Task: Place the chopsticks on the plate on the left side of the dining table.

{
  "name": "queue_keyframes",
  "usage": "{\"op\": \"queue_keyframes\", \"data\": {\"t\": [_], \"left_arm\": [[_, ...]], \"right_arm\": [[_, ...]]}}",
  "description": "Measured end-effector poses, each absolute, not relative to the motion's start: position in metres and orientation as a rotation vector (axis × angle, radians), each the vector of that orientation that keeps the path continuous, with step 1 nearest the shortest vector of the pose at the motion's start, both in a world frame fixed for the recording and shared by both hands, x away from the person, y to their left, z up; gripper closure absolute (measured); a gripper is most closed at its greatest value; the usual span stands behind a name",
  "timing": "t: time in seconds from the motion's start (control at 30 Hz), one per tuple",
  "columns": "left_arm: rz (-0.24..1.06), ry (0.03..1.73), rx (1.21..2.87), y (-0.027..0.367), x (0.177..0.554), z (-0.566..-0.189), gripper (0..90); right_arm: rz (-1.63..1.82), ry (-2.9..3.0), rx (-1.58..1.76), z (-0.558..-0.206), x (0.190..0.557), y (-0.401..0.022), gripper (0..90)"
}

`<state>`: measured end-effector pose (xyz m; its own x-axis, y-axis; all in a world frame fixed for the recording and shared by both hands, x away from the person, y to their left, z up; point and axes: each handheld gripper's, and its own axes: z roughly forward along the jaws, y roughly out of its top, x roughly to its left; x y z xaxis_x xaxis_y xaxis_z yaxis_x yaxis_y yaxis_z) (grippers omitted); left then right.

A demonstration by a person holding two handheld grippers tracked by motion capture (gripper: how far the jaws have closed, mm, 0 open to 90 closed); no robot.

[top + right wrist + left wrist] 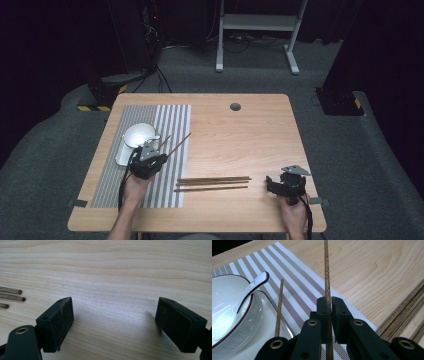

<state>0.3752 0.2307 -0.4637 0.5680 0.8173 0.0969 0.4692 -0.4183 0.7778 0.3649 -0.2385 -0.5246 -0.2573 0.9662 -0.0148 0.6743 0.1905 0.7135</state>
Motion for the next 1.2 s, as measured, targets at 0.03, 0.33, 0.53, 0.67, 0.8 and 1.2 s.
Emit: {"op": "queue_keyframes", "data": {"t": [0.03, 0.33, 0.53, 0.67, 0.8, 1.2], "left_arm": [[0.621, 1.028, 2.079, 0.231, 0.375, -0.464, 84.6], [0.631, 1.05, 2.065, 0.239, 0.372, -0.465, 84.6], [0.635, 1.069, 2.062, 0.246, 0.371, -0.466, 84.6], [0.638, 1.088, 2.053, 0.251, 0.37, -0.468, 84.6], [0.645, 1.102, 2.051, 0.254, 0.369, -0.469, 84.6], [0.64, 1.143, 2.051, 0.263, 0.372, -0.476, 84.5]], "right_arm": [[0.828, 2.004, 1.532, -0.525, 0.365, -0.238, 15.1], [0.828, 2.004, 1.532, -0.525, 0.365, -0.238, 15.1], [0.828, 2.004, 1.531, -0.525, 0.365, -0.239, 15.1], [0.827, 2.004, 1.531, -0.525, 0.365, -0.239, 15.1], [0.828, 2.004, 1.531, -0.525, 0.365, -0.239, 15.1], [0.828, 2.004, 1.532, -0.525, 0.365, -0.238, 15.1]]}}
